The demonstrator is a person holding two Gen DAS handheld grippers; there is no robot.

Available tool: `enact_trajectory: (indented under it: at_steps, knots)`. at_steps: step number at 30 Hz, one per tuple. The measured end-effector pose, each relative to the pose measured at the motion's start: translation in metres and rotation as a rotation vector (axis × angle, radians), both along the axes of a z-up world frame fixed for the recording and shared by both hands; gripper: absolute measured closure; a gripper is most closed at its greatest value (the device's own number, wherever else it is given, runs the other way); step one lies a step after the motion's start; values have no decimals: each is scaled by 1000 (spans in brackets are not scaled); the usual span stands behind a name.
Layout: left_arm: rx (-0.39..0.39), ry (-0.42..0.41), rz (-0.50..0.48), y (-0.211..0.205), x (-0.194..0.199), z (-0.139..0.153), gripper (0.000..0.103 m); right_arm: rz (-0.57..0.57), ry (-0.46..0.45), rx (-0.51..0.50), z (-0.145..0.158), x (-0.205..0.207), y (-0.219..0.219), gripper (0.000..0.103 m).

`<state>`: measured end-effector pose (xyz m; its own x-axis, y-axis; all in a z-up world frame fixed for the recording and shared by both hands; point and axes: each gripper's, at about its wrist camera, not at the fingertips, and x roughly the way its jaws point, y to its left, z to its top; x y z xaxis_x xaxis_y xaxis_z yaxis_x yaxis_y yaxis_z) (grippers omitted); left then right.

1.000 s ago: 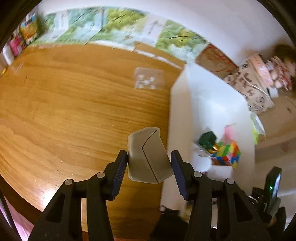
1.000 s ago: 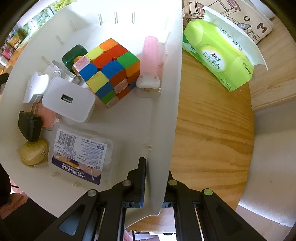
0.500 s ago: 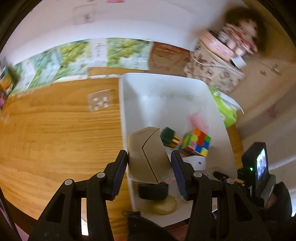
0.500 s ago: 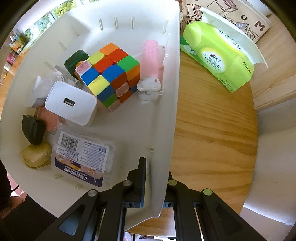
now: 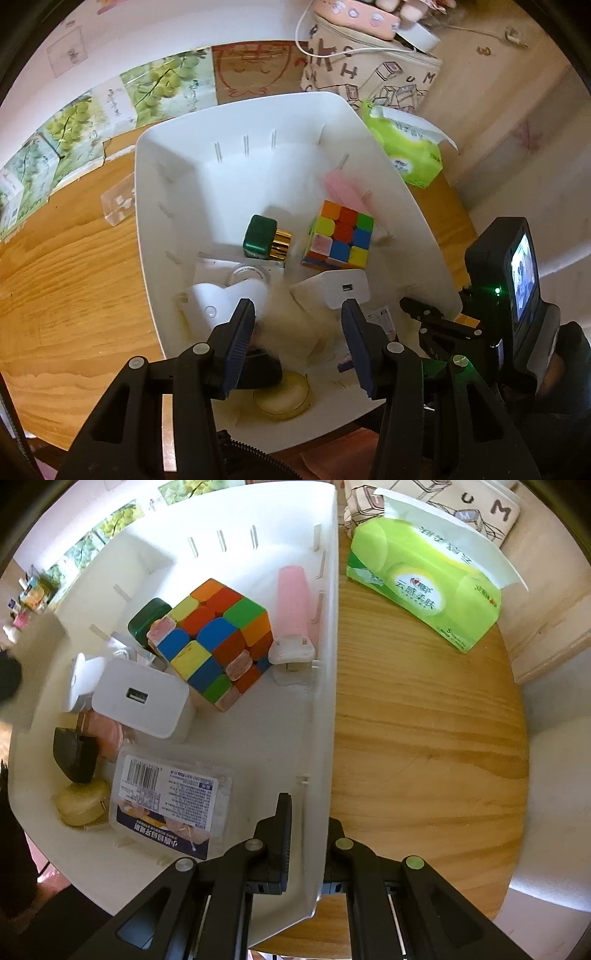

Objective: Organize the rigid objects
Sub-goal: 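Open the left gripper to drop the cardboard piece into the tray, then move the left gripper to the clear plastic box on the table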

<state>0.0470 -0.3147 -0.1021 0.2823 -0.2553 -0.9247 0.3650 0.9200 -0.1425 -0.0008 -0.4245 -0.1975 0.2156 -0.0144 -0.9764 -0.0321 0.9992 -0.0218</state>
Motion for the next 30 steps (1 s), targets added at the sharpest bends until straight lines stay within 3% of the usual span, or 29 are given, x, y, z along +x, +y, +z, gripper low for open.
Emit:
enact_trajectory:
  at_steps: [2,4,6,16,22,30]
  knots:
    - [-1,-4,1,1,2,0,48,-15,-3,4,-3,-3,-4,95]
    - [7,-2,13,3,4,-1,36,-26,-4,3,-4,-2,-4,95]
    - [7,-1,35,10,6,-2,32,-33,-2,0,-4,-2,-5,95]
    - [-56,22,102,59,18,2,32,-69,47,-50,-10,2,-9,95]
    - [-79,36,102,96,30,5,32,-157,66,-37,-12,5,-18,95]
    - [-38,12,112,146,62,-1,32,-268,93,-23,-14,10,-33,92]
